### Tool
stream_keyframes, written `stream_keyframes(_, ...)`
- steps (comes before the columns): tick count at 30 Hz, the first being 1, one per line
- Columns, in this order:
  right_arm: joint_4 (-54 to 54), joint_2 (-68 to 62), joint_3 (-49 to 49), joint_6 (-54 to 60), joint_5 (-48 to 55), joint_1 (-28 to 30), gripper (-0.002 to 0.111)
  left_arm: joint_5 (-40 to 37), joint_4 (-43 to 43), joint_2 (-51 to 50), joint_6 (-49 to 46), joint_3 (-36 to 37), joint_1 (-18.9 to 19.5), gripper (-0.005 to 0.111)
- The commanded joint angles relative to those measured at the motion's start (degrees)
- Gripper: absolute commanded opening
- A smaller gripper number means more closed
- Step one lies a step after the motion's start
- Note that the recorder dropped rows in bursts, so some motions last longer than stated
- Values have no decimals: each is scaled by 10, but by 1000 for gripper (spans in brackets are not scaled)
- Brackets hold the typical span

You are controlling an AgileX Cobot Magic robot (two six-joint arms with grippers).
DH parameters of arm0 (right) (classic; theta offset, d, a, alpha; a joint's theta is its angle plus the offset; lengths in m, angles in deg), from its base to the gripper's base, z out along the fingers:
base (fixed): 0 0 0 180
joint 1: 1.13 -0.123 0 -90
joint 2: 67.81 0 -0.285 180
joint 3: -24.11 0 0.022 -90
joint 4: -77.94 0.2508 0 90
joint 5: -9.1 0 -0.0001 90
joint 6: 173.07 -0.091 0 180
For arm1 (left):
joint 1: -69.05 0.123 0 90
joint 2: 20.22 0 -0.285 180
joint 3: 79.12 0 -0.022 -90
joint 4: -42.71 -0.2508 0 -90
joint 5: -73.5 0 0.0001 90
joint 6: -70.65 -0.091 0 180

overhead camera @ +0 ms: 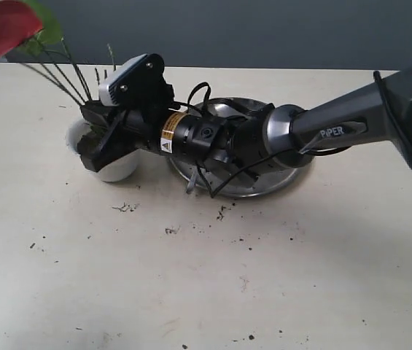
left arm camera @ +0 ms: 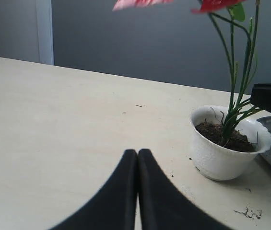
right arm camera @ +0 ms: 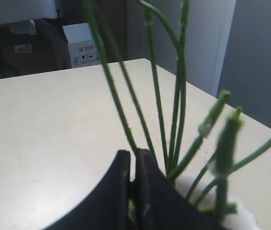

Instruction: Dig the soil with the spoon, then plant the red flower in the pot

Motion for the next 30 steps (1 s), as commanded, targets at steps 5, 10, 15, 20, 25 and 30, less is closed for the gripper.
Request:
stream_keyframes(5,49,-27,12,-2,153,7,-1,-1,-1,3,1,2,-1,0)
stream_keyframes(10,58,-36,12,-3,181,5,-1,-1,-1,3,1,2,-1,0)
stream_keyframes(15,65,-48,12,-3,189,5,-1,-1,-1,3,1,2,-1,0)
stream_keyframes(20,77,-40,12,-3,205,7,-1,-1,-1,3,1,2,-1,0)
stream_keyframes(25,77,-32,12,-3,171,7,-1,-1,-1,3,1,2,-1,0)
stream_keyframes(30,88,-13,12,-2,160,8,-1,-1,-1,3,1,2,-1,0)
